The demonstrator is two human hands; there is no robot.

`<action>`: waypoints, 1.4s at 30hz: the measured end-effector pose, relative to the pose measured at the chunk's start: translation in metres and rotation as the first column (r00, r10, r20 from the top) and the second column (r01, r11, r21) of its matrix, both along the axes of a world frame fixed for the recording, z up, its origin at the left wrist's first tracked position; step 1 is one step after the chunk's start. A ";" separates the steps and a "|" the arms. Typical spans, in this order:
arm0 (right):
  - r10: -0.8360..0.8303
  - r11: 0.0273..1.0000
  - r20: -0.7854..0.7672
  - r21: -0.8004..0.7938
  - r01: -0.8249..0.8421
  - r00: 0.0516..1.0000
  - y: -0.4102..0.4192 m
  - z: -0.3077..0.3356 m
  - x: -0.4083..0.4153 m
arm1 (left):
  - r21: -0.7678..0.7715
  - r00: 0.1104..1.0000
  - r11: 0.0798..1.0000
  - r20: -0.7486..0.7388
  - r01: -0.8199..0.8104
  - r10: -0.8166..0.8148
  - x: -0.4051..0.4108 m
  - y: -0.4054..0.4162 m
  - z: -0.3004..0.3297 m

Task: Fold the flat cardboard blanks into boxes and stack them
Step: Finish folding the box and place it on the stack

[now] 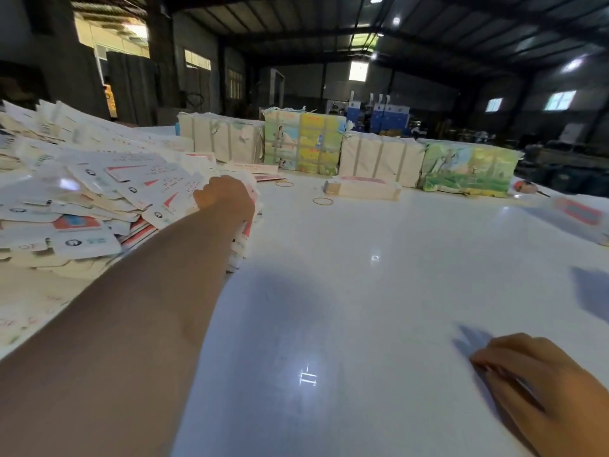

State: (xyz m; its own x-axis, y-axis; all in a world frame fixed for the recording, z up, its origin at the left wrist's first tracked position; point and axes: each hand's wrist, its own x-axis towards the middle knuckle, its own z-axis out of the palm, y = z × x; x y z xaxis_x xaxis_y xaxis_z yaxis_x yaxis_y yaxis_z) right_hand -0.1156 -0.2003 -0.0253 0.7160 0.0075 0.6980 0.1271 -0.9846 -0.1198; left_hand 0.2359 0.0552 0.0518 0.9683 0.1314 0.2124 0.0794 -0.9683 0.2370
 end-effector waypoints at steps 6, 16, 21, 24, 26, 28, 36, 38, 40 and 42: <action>-0.082 0.994 -0.007 -0.072 0.081 0.997 0.004 0.006 -0.007 | -0.109 0.992 0.993 0.124 0.035 -0.021 -0.007 0.006 0.019; 0.020 0.472 -0.138 0.874 0.112 0.990 0.003 0.027 -0.018 | -0.637 0.763 0.624 -0.085 0.453 -0.641 -0.167 -0.030 0.027; 0.121 0.206 -0.052 0.978 0.027 0.991 0.002 0.032 -0.028 | -0.587 0.585 0.576 -0.204 0.568 -0.785 -0.253 -0.042 -0.015; 0.129 0.376 -0.139 0.923 0.082 0.982 0.002 0.031 -0.033 | -0.529 0.597 0.570 -0.141 0.629 -0.790 -0.268 -0.043 -0.021; 0.113 0.391 -0.153 0.915 0.098 0.982 0.003 0.032 -0.033 | -0.329 0.632 0.624 -0.097 0.709 -0.769 -0.272 -0.048 -0.023; 0.089 0.397 -0.153 0.912 0.105 0.984 0.001 0.031 -0.032 | -0.085 0.650 0.651 -0.051 0.754 -0.759 -0.279 -0.056 -0.030; 0.106 0.328 -0.101 0.943 0.061 0.989 -0.004 0.028 -0.026 | 0.217 0.510 0.499 0.004 0.839 -0.860 -0.284 -0.067 -0.056; 0.112 0.307 -0.082 0.951 0.044 0.990 -0.003 0.026 -0.024 | 0.202 0.516 0.511 0.031 0.835 -0.856 -0.285 -0.066 -0.054; 0.091 0.225 -0.025 0.974 0.004 0.996 -0.002 0.026 -0.023 | 0.153 0.541 0.545 0.068 0.824 -0.838 -0.286 -0.066 -0.053; -0.001 0.202 0.007 0.979 -0.007 1.000 -0.003 0.027 -0.024 | 0.090 0.590 0.599 0.108 0.796 -0.800 -0.284 -0.065 -0.050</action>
State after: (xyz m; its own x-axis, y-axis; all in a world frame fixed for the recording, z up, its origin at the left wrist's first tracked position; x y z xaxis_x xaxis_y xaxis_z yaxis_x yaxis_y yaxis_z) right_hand -0.1393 -0.2031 0.0015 0.7147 -0.6824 0.1534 0.1338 -0.0819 -0.9876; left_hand -0.0482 -0.0097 0.0021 0.6464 -0.6894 0.3269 -0.7564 -0.6353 0.1560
